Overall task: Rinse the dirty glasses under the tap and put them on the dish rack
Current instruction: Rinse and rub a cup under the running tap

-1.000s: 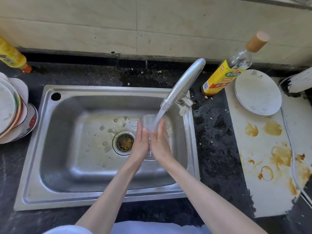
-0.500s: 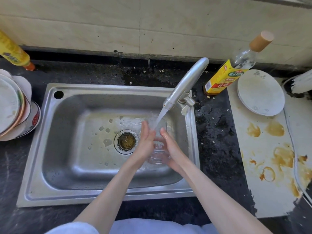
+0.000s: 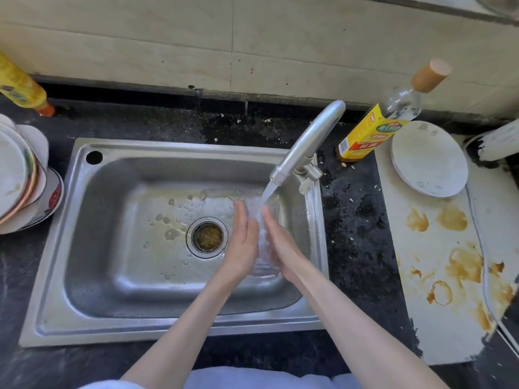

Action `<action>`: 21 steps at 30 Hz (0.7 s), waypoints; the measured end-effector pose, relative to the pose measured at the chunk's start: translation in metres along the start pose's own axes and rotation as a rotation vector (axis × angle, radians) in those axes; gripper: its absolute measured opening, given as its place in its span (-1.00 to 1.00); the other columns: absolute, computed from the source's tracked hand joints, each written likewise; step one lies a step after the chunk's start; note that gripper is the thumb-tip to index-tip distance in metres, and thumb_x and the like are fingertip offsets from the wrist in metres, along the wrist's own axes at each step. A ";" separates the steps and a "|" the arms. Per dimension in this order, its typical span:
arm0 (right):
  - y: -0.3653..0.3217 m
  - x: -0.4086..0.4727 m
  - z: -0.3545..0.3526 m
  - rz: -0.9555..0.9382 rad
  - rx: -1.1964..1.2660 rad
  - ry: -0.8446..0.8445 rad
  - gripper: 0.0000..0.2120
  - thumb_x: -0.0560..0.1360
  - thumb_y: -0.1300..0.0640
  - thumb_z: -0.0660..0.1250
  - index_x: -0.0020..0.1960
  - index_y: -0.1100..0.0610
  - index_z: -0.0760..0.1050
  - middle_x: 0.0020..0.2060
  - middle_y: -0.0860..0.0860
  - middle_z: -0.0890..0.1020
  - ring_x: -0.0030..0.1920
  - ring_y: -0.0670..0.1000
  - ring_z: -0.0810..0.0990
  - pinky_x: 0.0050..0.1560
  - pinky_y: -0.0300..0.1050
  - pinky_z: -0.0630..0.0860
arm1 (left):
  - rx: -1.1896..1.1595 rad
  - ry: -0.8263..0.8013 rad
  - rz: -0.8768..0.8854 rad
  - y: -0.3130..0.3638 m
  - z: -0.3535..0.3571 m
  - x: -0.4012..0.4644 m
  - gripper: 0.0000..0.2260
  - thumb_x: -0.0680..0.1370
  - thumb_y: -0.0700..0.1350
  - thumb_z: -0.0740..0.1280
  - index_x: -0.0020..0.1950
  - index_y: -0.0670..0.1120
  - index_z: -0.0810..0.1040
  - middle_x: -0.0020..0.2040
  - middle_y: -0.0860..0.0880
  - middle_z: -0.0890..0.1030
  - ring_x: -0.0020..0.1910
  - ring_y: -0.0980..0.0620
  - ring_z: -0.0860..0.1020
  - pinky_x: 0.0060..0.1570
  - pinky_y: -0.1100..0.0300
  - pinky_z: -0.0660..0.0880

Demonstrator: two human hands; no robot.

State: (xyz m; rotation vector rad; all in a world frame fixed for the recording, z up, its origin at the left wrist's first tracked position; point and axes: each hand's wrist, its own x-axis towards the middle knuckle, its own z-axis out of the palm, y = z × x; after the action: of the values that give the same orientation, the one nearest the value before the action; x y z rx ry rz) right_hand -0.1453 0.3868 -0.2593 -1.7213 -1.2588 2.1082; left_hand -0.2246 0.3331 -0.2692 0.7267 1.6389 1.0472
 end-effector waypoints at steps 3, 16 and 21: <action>-0.005 0.004 -0.002 0.011 0.048 0.080 -0.30 0.44 -0.42 0.08 0.16 0.14 0.58 0.26 0.32 0.44 0.27 0.31 0.43 0.28 0.28 0.35 | 0.074 -0.111 0.096 -0.012 0.002 -0.010 -0.58 0.59 0.19 -0.07 0.42 0.24 -0.10 0.50 0.16 -0.14 0.47 0.25 -0.16 0.31 0.51 -0.22; 0.004 -0.001 -0.005 -0.031 0.061 -0.043 -0.40 0.53 -0.34 -0.12 0.14 -0.03 0.55 0.07 0.01 0.65 0.12 -0.04 0.60 0.29 -0.02 0.42 | 0.405 0.071 -0.033 0.001 -0.024 0.027 -0.48 0.64 0.09 -0.18 -0.01 -0.16 0.49 -0.03 -0.15 0.56 -0.02 -0.08 0.51 -0.03 0.12 0.37; 0.012 -0.009 0.005 -0.151 -0.005 0.080 -0.19 0.30 -0.47 0.14 0.14 0.22 0.48 -0.16 0.25 0.63 -0.17 0.08 0.61 -0.05 0.00 0.55 | 0.452 0.281 0.031 0.010 -0.023 0.031 -0.68 0.64 -0.06 -0.03 -0.05 -0.20 0.43 -0.07 -0.27 0.57 -0.05 -0.29 0.49 -0.17 -0.01 0.30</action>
State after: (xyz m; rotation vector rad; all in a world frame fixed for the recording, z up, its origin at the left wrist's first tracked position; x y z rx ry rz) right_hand -0.1417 0.3717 -0.2605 -1.6396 -1.3271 1.9347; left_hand -0.2565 0.3576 -0.2707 0.9309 2.1512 0.8325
